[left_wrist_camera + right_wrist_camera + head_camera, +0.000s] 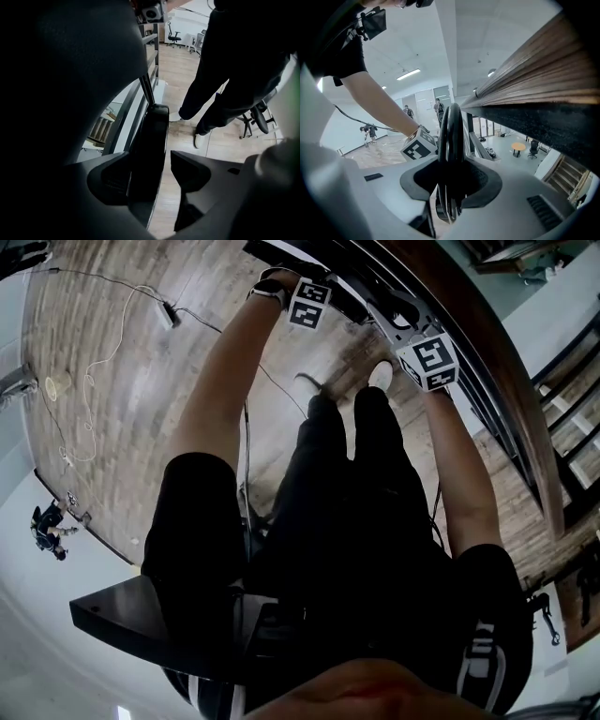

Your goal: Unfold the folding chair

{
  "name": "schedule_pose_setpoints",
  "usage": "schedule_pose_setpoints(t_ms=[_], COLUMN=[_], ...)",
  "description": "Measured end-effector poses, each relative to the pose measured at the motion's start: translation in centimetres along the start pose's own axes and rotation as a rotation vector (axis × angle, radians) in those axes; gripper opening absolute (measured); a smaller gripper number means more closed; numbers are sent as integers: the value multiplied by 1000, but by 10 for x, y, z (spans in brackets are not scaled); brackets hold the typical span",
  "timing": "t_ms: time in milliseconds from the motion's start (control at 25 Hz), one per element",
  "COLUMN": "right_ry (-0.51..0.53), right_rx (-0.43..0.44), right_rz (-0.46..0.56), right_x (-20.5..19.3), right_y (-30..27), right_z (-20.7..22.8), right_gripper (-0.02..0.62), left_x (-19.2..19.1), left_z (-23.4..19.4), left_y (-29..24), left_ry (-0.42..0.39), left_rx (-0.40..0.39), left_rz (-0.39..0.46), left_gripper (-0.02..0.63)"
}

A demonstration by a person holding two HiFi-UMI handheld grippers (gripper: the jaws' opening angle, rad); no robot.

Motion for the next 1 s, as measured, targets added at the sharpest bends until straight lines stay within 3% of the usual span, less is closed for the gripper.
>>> schedule_pose_setpoints(t_ms=[320,800,1000], right_ry=[6,2,2], right_rx=[13,6,13], right_rz=[2,8,9], right_x=[-3,-3,0], right_y=[1,3,2], right_z=[3,4,2], right_gripper=[123,123,121], left_x=[2,3,-1], left_z=[-7,-7,-7], left_y=[0,9,4], left_ry=[-103,-18,-48], left_rx=[-37,2,-13], left_rz=[-28,53,1], left_gripper=[269,270,270])
Point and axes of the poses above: the fingertips, and each gripper's own axes: y backward along the fingers, z to its right, x out of its top, the point moved 8 cm from there along y, backward along the fingers, and after that the axes turned 9 degrees about y, right-handed, at the moved point
